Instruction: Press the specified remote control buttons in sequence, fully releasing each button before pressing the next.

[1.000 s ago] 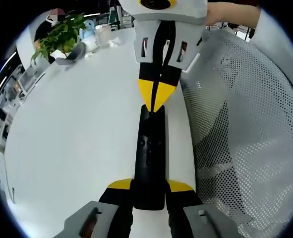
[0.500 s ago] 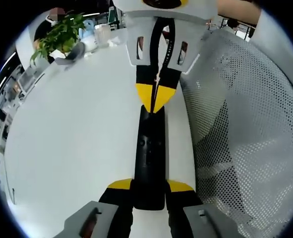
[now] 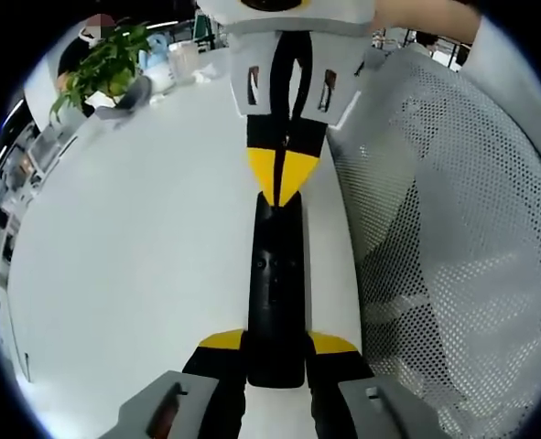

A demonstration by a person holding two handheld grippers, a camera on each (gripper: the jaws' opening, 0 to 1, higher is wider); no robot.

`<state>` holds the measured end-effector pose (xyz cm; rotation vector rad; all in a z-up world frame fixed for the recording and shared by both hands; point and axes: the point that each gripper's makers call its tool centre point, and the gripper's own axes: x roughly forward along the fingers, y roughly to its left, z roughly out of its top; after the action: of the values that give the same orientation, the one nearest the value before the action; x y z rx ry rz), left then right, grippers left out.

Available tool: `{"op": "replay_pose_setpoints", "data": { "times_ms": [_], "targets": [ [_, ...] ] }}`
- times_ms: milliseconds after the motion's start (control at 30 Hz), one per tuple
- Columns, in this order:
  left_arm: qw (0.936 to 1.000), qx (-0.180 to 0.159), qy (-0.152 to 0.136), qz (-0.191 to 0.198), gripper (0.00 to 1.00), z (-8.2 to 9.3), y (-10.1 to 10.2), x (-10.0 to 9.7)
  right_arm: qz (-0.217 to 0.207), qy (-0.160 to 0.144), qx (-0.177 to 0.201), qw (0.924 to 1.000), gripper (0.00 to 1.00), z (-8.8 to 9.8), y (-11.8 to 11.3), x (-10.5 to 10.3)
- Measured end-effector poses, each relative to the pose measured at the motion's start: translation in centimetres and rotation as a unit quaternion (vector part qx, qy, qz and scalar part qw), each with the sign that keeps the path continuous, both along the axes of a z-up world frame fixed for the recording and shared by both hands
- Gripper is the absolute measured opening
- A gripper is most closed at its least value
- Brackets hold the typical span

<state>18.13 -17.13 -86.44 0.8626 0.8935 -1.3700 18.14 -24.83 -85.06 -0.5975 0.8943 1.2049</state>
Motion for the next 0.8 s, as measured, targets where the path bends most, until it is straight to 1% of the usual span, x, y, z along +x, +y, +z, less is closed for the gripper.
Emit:
{"op": "replay_pose_setpoints", "data": {
  "times_ms": [67, 100, 133, 167, 233, 333, 400, 467, 500, 533, 567, 667, 767, 800],
  "targets": [
    [1.0000, 0.001, -0.001, 0.001, 0.24, 0.0, 0.0, 0.0, -0.027, 0.004, 0.031, 0.9991, 0.00, 0.1, -0.1, 0.0],
    [1.0000, 0.001, -0.001, 0.002, 0.24, 0.0, 0.0, 0.0, -0.036, 0.005, 0.041, 0.9985, 0.00, 0.2, -0.1, 0.1],
    [1.0000, 0.001, -0.001, 0.002, 0.24, 0.0, 0.0, 0.0, -0.039, 0.007, 0.040, 0.9984, 0.00, 0.1, -0.2, 0.0],
    [1.0000, 0.002, -0.001, 0.002, 0.24, 0.0, 0.0, 0.0, -0.033, 0.001, 0.036, 0.9988, 0.00, 0.1, -0.2, 0.0],
    [1.0000, 0.003, -0.001, 0.002, 0.24, 0.0, 0.0, 0.0, -0.023, -0.020, 0.037, 0.9989, 0.00, 0.4, 0.4, 0.2],
    [1.0000, 0.008, -0.002, 0.002, 0.24, 0.0, 0.0, 0.0, -0.003, -0.031, 0.034, 0.9989, 0.00, 0.7, 1.1, 0.1],
    [0.9999, 0.010, -0.002, 0.002, 0.24, 0.0, 0.0, 0.0, 0.011, -0.034, 0.026, 0.9990, 0.00, 0.5, 1.5, 0.0],
    [0.9999, 0.012, -0.002, 0.003, 0.24, 0.0, 0.0, 0.0, 0.031, -0.031, -0.006, 0.9990, 0.00, -0.3, 1.1, -0.2],
    [0.9999, 0.012, -0.002, 0.004, 0.25, 0.0, 0.0, 0.0, 0.036, -0.045, 0.011, 0.9983, 0.00, 0.1, 1.6, 0.1],
    [0.9999, 0.013, -0.002, 0.006, 0.25, 0.0, 0.0, 0.0, 0.034, -0.036, 0.000, 0.9988, 0.00, 0.0, 1.2, -0.1],
    [0.9999, 0.013, -0.002, 0.007, 0.25, 0.0, 0.0, 0.0, 0.035, -0.037, 0.002, 0.9987, 0.00, 0.1, 1.3, -0.1],
    [0.9999, 0.014, -0.003, 0.007, 0.25, 0.0, 0.0, 0.0, 0.057, -0.047, -0.009, 0.9973, 0.00, 0.0, 1.3, -0.2],
    [0.9999, 0.014, -0.004, 0.006, 0.25, 0.0, 0.0, 0.0, 0.085, -0.050, -0.038, 0.9944, 0.00, -0.1, 1.3, -0.2],
    [0.9999, 0.012, -0.006, 0.003, 0.25, 0.0, 0.0, 0.0, 0.100, -0.048, -0.055, 0.9923, 0.00, -0.2, 1.2, -0.1]
  ]
}}
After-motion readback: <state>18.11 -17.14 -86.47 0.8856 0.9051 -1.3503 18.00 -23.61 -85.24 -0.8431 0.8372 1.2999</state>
